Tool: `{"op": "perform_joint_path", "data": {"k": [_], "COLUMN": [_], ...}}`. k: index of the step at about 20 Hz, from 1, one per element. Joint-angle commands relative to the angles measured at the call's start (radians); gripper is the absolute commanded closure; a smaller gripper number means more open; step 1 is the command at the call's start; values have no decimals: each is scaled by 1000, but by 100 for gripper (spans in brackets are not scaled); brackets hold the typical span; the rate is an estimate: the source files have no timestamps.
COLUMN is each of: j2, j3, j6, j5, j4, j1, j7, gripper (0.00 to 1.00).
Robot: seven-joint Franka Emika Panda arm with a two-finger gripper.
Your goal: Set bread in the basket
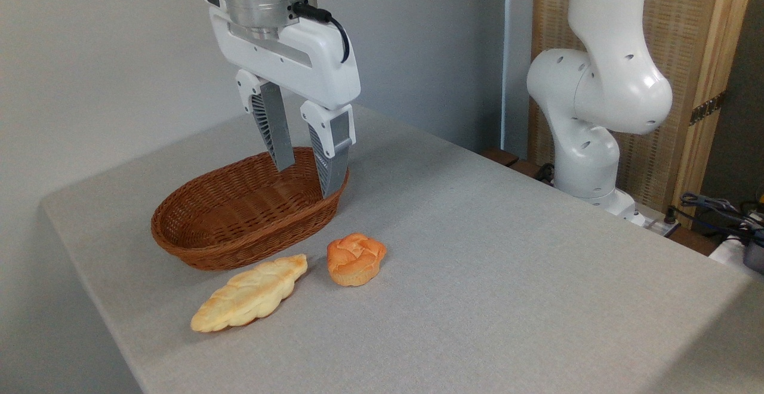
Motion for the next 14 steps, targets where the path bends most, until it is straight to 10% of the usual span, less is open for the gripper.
{"op": "perform_joint_path", "data": {"k": [1,14], "j2": [10,8], "j3": [17,14], "j6": [19,13], "j5": [0,-5], "j4": [27,21], "j1": [-11,-13], "j7": [12,27], "gripper": [0,0]}}
